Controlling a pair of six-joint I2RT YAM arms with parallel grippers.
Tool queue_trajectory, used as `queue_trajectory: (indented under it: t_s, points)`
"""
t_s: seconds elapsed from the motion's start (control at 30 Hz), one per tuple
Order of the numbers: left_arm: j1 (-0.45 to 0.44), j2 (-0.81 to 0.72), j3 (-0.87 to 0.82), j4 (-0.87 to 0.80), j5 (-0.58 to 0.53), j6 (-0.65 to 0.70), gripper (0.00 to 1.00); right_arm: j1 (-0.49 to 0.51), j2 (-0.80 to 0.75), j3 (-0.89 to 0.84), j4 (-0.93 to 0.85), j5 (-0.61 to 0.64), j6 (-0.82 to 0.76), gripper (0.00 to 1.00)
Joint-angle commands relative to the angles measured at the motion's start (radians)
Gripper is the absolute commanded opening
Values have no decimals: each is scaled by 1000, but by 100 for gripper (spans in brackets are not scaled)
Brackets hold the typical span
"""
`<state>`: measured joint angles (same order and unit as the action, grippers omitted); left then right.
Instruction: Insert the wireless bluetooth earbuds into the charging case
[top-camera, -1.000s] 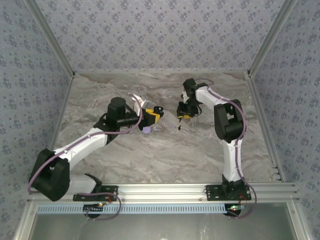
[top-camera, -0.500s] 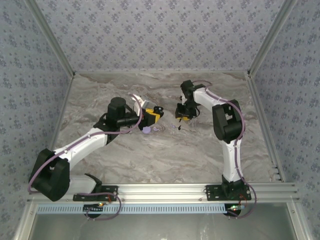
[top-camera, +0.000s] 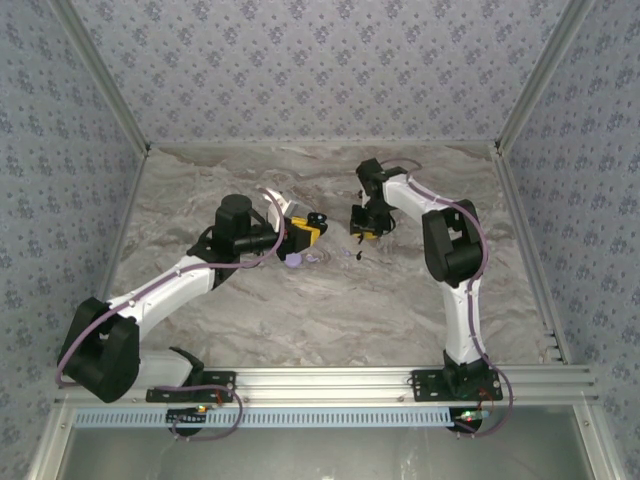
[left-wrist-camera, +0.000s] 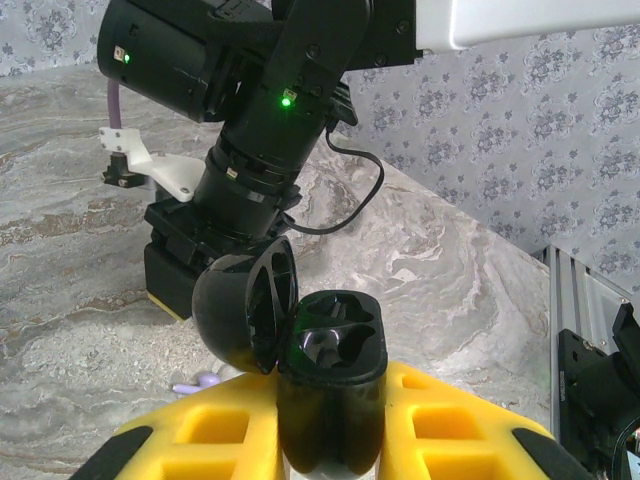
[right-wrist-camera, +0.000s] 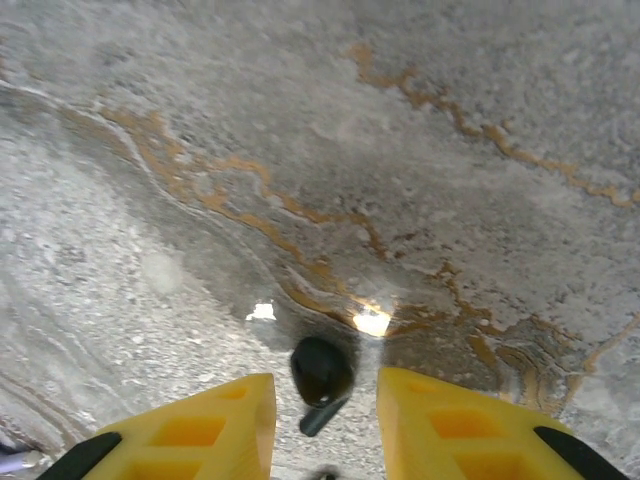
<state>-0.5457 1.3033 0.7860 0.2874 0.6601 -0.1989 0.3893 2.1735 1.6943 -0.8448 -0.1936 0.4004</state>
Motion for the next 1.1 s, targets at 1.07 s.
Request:
queue_trajectory:
  t_s: [1.07]
  points:
    - [-4, -21, 5, -3, 4, 21, 22, 48, 118, 120, -125, 120, -22, 31]
